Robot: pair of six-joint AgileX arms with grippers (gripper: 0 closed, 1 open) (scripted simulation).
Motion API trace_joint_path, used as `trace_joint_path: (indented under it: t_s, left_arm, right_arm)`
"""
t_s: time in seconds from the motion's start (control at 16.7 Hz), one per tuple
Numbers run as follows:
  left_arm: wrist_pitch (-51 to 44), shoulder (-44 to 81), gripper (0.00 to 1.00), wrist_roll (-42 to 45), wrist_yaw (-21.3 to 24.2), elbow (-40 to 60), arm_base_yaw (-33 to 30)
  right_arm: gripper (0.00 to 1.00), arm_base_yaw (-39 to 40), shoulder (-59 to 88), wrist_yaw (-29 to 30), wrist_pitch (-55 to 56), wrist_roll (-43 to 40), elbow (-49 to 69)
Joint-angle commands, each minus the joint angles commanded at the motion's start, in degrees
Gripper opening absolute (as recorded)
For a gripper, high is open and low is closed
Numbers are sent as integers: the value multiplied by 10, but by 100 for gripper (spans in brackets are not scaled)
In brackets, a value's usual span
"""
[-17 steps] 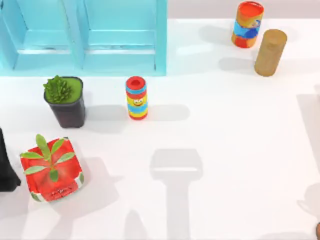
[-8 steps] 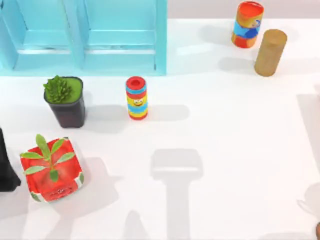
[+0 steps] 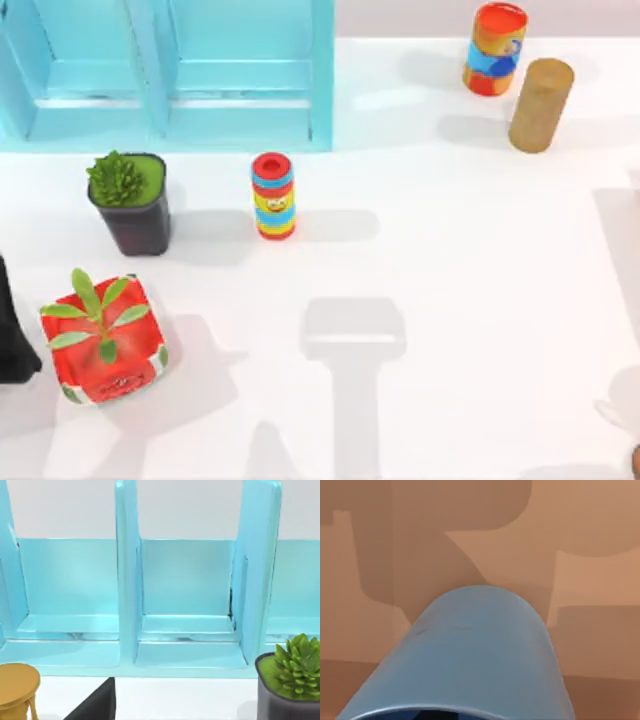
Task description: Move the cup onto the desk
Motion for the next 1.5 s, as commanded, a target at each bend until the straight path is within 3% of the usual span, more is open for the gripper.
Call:
trace_joint_path:
  t_s: [0.54, 1.14, 1.5]
  left_arm:
    - [0, 0, 100, 0, 0, 0, 0]
    - [0, 0, 100, 0, 0, 0, 0]
    - [0, 0, 100, 0, 0, 0, 0]
  right_arm:
    - [2, 0, 0, 0, 0, 0, 0]
    - [0, 2, -2, 0, -1, 1, 1]
    - [0, 88, -69, 0, -95, 76, 50]
